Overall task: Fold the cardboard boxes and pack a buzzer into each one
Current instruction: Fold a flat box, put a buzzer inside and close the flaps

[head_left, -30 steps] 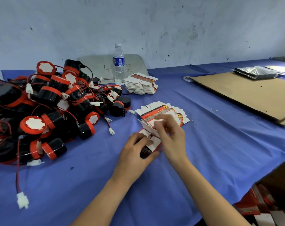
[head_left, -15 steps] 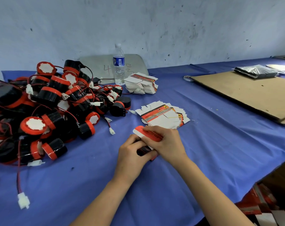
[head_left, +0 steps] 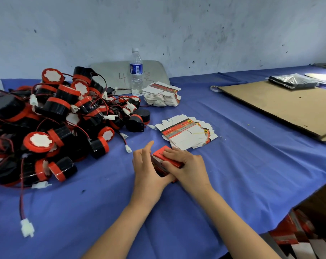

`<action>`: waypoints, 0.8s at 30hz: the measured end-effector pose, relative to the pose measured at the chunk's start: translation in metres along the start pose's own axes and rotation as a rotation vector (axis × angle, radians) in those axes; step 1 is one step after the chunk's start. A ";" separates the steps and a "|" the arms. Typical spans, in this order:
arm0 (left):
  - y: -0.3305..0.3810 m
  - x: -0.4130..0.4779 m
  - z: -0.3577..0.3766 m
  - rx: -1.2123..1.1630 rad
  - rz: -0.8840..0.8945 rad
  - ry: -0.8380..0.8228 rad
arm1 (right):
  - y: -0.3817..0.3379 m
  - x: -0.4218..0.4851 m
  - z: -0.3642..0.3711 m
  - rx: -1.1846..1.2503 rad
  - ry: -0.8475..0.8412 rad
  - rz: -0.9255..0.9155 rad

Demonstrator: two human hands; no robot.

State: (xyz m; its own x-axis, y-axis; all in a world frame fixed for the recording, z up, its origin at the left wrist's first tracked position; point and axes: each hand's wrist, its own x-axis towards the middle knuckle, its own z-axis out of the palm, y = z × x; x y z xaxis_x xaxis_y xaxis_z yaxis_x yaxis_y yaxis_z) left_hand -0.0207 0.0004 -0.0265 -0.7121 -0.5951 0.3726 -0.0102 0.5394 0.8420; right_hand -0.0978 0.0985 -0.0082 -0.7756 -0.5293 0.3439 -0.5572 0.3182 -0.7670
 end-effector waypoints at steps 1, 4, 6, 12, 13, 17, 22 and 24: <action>-0.001 0.001 0.000 -0.019 -0.017 -0.024 | -0.002 0.001 -0.002 -0.044 -0.024 -0.017; -0.005 0.001 0.001 -0.017 0.004 -0.054 | -0.004 0.001 -0.008 -0.214 -0.183 -0.067; -0.007 0.001 0.001 -0.003 0.014 -0.073 | -0.003 0.000 -0.011 -0.310 -0.271 -0.097; -0.014 0.006 -0.004 0.110 0.041 -0.223 | -0.004 -0.009 -0.016 -0.469 -0.410 -0.149; -0.015 0.007 -0.006 0.122 0.041 -0.240 | -0.004 -0.010 -0.016 -0.498 -0.422 -0.145; -0.015 0.008 -0.009 0.162 0.048 -0.244 | -0.004 -0.010 -0.016 -0.751 -0.446 -0.205; -0.016 0.009 -0.009 0.198 0.078 -0.189 | -0.004 -0.011 -0.014 -0.773 -0.483 -0.155; -0.015 0.011 -0.010 0.219 0.088 -0.152 | -0.003 -0.010 -0.012 -0.723 -0.490 -0.111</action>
State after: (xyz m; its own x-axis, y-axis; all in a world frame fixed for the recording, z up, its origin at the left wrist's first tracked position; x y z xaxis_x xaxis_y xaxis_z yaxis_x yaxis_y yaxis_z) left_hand -0.0218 -0.0203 -0.0314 -0.8139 -0.4532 0.3635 -0.0838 0.7107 0.6985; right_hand -0.0921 0.1119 -0.0026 -0.5837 -0.8120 -0.0021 -0.8020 0.5769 -0.1550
